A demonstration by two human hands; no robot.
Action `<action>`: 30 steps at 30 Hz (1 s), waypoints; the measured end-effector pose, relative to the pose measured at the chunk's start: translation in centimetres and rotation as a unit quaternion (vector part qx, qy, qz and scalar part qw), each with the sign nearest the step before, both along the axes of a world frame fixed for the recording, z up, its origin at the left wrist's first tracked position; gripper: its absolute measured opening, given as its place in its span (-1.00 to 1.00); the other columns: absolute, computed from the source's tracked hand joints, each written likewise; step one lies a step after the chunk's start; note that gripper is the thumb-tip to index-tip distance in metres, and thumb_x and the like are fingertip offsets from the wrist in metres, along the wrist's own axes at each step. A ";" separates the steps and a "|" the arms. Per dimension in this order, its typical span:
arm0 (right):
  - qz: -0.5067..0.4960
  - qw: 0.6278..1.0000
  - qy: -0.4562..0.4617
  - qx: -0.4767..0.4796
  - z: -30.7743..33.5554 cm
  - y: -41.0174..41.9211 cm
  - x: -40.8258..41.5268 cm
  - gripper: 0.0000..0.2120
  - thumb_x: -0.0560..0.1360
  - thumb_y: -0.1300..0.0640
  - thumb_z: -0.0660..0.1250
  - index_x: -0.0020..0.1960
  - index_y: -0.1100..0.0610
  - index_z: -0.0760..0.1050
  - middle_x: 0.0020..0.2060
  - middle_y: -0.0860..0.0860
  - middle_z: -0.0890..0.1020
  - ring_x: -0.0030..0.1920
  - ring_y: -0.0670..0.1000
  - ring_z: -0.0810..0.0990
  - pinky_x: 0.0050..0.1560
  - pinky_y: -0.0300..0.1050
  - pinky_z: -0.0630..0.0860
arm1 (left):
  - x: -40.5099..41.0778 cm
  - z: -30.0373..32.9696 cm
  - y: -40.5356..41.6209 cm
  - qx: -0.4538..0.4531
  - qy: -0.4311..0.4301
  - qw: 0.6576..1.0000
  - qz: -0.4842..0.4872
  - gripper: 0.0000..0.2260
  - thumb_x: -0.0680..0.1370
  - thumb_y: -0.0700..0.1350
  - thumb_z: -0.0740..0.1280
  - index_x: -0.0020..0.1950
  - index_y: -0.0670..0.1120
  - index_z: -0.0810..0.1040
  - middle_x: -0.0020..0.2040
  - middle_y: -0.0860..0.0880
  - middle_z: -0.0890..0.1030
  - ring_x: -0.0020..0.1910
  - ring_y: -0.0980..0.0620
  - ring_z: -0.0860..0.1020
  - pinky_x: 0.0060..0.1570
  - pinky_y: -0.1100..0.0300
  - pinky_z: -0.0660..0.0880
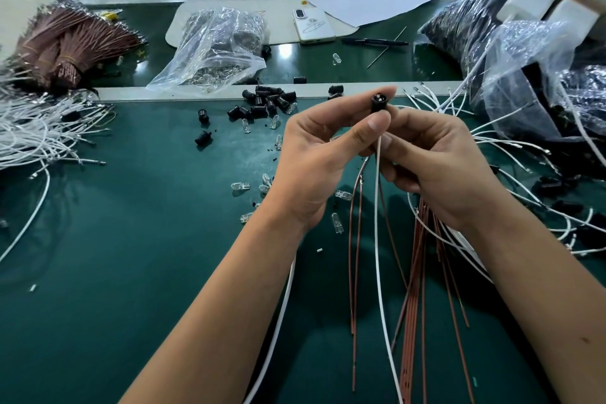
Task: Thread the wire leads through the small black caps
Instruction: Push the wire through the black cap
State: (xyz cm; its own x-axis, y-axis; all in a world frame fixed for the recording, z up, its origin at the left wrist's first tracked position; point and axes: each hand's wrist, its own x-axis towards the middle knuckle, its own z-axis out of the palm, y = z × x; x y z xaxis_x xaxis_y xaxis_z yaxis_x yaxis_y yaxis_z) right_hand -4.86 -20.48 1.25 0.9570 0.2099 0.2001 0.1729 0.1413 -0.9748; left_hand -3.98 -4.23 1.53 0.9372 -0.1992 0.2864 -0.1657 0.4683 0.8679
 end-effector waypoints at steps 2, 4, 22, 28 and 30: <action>-0.026 1.000 -0.002 -0.007 -0.1 0.0 0.0 -0.90 0.45 0.08 0.51 -0.05 0.08 0.68 -0.25 0.02 0.68 -0.41 -0.05 0.53 -0.54 -0.28 0.29 | 0.1 -0.1 0.0 -0.008 0.016 1.000 0.010 -0.78 0.50 -0.33 0.43 0.14 -0.27 0.64 -0.07 -0.14 0.72 -0.05 -0.01 0.67 -0.02 0.16 0.59; -0.048 0.999 -0.001 -0.016 -0.2 0.0 0.1 -0.97 0.49 0.14 0.52 -0.08 0.06 0.68 -0.22 0.05 0.66 -0.38 -0.03 0.55 -0.53 -0.26 0.32 | 0.1 -0.1 -0.1 -0.016 0.042 0.999 0.025 -0.74 0.44 -0.27 0.47 0.13 -0.24 0.66 -0.10 -0.15 0.72 -0.08 0.00 0.68 0.01 0.17 0.60; -0.017 0.993 0.107 -0.047 0.4 0.7 -0.3 -0.88 0.58 0.29 0.37 -0.13 0.23 0.58 -0.31 0.10 0.58 -0.46 -0.05 0.51 -0.63 -0.29 0.26 | 0.6 -0.1 0.4 0.054 0.212 0.975 0.026 -0.87 0.57 -0.10 0.42 -0.01 -0.14 0.72 -0.26 -0.03 0.66 -0.39 0.14 0.53 -0.29 0.34 0.50; 0.018 0.990 0.139 -0.026 1.0 0.4 -0.4 -0.85 0.63 0.25 0.30 -0.12 0.22 0.51 -0.24 0.12 0.66 -0.49 -0.06 0.47 -0.65 -0.35 0.20 | 0.6 -0.2 0.4 0.076 0.220 0.972 0.023 -0.84 0.56 -0.06 0.43 -0.03 -0.14 0.72 -0.36 0.03 0.57 -0.38 0.05 0.49 0.06 0.03 0.53; 0.026 0.990 0.139 -0.014 1.0 0.4 -0.5 -0.85 0.56 0.13 0.38 -0.11 0.22 0.56 -0.17 0.18 0.68 -0.48 -0.05 0.47 -0.65 -0.35 0.22 | 0.6 -0.2 0.4 0.073 0.215 0.974 0.027 -0.83 0.55 -0.07 0.44 -0.02 -0.17 0.71 -0.38 0.02 0.57 -0.37 0.03 0.48 0.06 -0.01 0.52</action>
State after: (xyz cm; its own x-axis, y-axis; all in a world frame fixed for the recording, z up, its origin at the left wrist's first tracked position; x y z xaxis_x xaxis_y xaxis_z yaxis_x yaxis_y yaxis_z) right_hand -5.33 -20.04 2.28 0.9621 0.2620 -0.0752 -0.1088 0.1159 -0.9873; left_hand -3.39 -3.85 1.35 0.9744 -0.1552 -0.1624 0.2067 0.3360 0.9189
